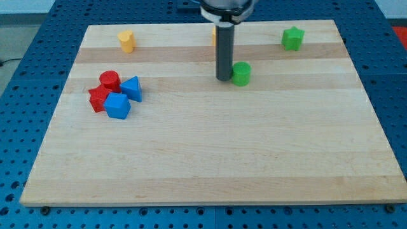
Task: Place the green circle towards the top right
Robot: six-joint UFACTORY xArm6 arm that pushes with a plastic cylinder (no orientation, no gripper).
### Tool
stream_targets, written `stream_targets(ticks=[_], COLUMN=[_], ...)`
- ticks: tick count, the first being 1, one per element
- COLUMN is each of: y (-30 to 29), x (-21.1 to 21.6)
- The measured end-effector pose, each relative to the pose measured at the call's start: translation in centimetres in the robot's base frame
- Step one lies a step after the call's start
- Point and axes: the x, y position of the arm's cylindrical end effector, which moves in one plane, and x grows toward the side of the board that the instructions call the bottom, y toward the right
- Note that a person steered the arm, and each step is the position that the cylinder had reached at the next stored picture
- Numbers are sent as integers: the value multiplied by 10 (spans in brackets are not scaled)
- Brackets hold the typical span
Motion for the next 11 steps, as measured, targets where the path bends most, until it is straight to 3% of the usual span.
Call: stream_targets(ticks=[3,6,8,9,11], y=[16,90,93,65,-65], x=[32,-18,-29,-28,-29])
